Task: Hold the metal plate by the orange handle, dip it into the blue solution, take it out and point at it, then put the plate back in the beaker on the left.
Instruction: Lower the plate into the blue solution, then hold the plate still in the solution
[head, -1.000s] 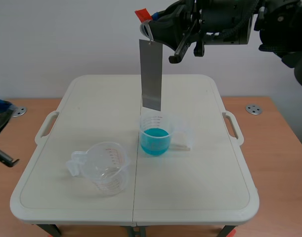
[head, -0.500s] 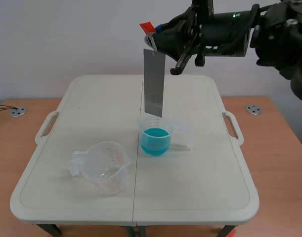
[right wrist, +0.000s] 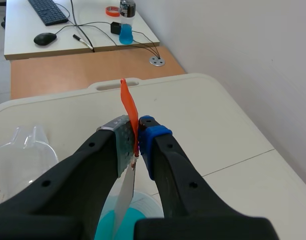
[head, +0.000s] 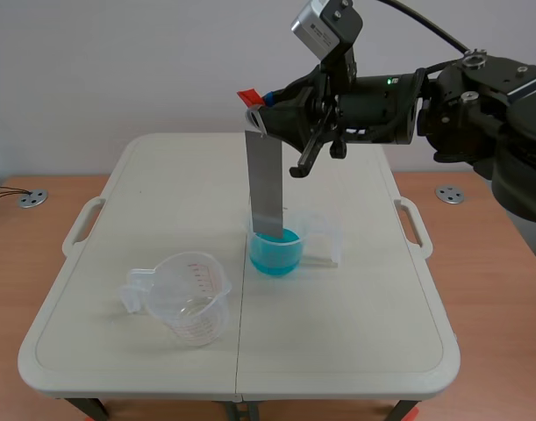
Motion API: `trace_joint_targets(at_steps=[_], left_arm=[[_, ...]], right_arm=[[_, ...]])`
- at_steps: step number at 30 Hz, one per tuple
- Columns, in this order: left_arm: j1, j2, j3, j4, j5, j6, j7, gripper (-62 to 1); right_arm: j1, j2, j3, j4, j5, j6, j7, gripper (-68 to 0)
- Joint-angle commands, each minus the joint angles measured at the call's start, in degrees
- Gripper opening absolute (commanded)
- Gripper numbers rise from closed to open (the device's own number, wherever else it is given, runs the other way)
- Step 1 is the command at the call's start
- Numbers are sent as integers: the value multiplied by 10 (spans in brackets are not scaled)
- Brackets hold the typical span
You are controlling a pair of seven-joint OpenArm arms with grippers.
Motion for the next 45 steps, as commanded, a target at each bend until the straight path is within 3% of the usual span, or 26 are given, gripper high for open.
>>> trace_joint_targets(at_steps=[1, 5, 17, 29, 45], left_arm=[[-2, 1, 17, 2, 1, -2, -10, -547], [-2, 1, 67, -14, 16, -11, -19, -547], [-10, 2, 174, -23, 16, -11, -12, -547], [-12, 3, 186, -23, 16, -12, -1, -547], [-12, 3, 186, -23, 16, -12, 1, -547]], right_arm=[[10, -5, -5, -4, -3, 4, 15, -662], [10, -18, -14, -34, -24, 4, 29, -662], [5, -28, -17, -92, -64, 4, 68, -662], [-12, -31, -17, -127, -123, 4, 99, -662], [-12, -31, -17, -128, -124, 4, 98, -662]])
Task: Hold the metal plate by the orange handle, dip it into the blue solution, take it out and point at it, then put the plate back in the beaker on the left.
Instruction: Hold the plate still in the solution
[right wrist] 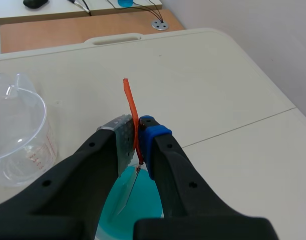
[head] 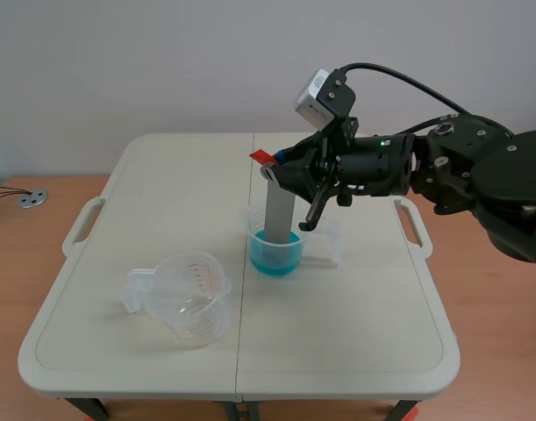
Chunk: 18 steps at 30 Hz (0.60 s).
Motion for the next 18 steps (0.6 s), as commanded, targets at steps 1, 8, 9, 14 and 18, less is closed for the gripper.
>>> trace_joint_targets(at_steps=[1, 8, 9, 14, 18], left_arm=[[5, 3, 1, 5, -3, -2, -4, -547], [5, 3, 1, 5, -3, -2, -4, -547], [5, 3, 1, 5, -3, -2, -4, -547], [5, 3, 1, 5, -3, -2, -4, -547], [5, 3, 1, 5, -3, -2, -4, -547]], right_arm=[[-1, -2, 1, 1, -3, 7, -2, -662], [-1, -2, 1, 1, -3, 7, -7, -662], [-1, -2, 1, 1, -3, 7, -7, -662], [-1, -2, 1, 1, -3, 7, -7, -662], [-1, -2, 1, 1, -3, 7, -7, -662]])
